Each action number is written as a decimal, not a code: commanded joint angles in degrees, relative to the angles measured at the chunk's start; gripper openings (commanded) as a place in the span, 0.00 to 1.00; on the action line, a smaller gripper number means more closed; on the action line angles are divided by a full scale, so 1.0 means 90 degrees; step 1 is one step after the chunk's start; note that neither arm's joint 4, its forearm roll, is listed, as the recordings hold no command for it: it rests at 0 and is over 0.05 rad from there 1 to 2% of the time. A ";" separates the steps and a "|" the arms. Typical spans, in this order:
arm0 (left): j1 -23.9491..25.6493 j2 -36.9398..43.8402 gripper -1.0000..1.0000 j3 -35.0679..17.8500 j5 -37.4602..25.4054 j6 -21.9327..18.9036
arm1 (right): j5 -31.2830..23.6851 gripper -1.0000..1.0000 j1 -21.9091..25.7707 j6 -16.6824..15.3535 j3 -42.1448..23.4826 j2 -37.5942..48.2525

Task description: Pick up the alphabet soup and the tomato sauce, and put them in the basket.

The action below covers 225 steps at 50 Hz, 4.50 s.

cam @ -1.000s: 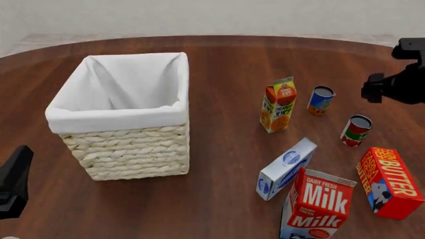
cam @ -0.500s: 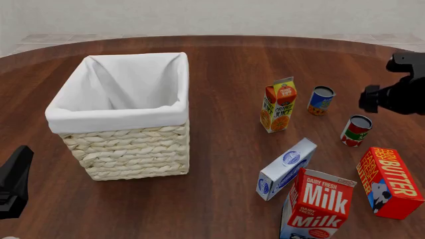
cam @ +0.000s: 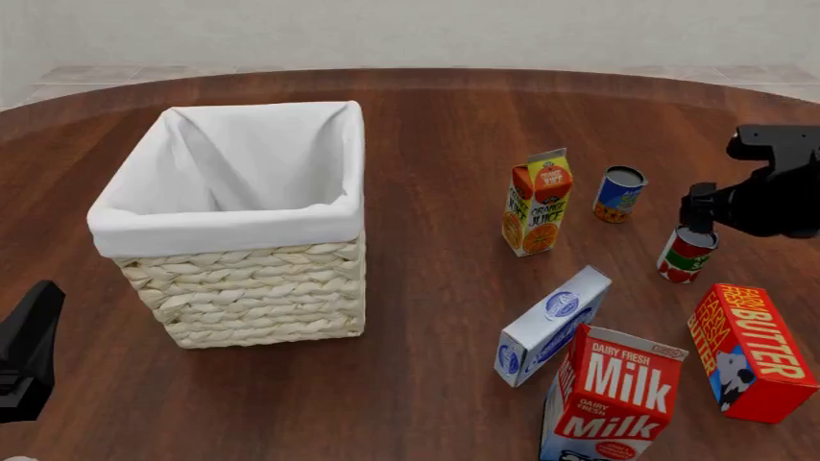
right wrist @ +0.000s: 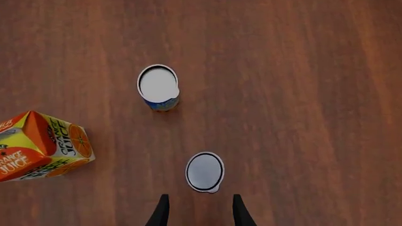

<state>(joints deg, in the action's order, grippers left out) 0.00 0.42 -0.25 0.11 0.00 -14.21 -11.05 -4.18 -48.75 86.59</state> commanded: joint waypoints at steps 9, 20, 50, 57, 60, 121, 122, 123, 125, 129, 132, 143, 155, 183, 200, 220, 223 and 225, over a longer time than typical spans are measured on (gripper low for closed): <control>0.0000 0.0000 1.00 0.0000 0.0000 0.0000 | 0.0331 1.00 0.0015 0.0047 0.0039 0.0423; 0.0000 0.0000 1.00 0.0000 0.0000 0.0000 | 0.0495 1.00 -0.0034 0.0012 0.0025 0.0653; 0.0000 0.0000 1.00 0.0000 0.0000 0.0000 | 0.0793 1.00 -0.0119 0.0010 0.0028 0.1050; 0.0000 0.0000 1.00 0.0000 0.0000 0.0000 | 0.0855 1.00 -0.0138 -0.0003 0.0012 0.1154; 0.0000 0.0000 1.00 0.0000 0.0000 0.0000 | 0.0868 1.00 -0.0124 0.0009 -0.0007 0.1194; 0.0000 0.0000 1.00 0.0000 0.0000 0.0000 | 0.1257 0.00 -0.0134 -0.0040 0.0138 0.1458; 0.0000 0.0000 1.00 0.0000 0.0000 0.0000 | 0.1252 0.00 -0.0148 -0.0043 0.0135 0.1449; 0.0000 0.0000 1.00 0.0000 0.0000 0.0000 | 0.1250 0.00 -0.0154 -0.0047 0.0136 0.1444; 0.0000 0.0000 1.00 0.0000 0.0000 0.0000 | 0.1251 0.00 -0.0168 -0.0058 0.0136 0.1441; 0.0000 0.0000 1.00 0.0000 0.0000 0.0000 | 0.1233 0.00 -0.0181 -0.0063 0.0114 0.1422; 0.0000 0.0000 1.00 0.0000 0.0000 0.0000 | 0.1207 0.00 -0.0175 -0.0060 0.0091 0.1407; 0.0000 0.0000 1.00 0.0000 0.0000 0.0000 | 0.1075 0.00 -0.0208 -0.0094 0.0029 0.1264; 0.0000 0.0000 1.00 0.0000 0.0000 0.0000 | 0.0826 0.00 -0.0246 -0.0112 -0.0098 0.0946; 0.0000 0.0000 1.00 0.0000 0.0000 0.0000 | 0.0236 0.00 0.0128 -0.0070 -0.0161 -0.0095; 0.0000 0.0000 1.00 0.0000 0.0000 0.0000 | 0.0039 0.00 0.0283 -0.0025 -0.0215 -0.0527; 0.0000 0.0000 1.00 0.0000 0.0000 0.0000 | -0.0307 0.00 0.0703 -0.0027 -0.0887 -0.0608; 0.0000 0.0000 1.00 0.0000 0.0000 0.0000 | -0.0429 0.00 0.0730 -0.0037 -0.1096 -0.0625; 0.0000 0.0000 1.00 0.0000 0.0000 0.0000 | -0.0453 0.00 0.0744 -0.0051 -0.1158 -0.0621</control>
<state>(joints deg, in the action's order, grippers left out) 0.00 0.42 -0.25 0.11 0.00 -16.42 -5.73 -5.38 -55.35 81.43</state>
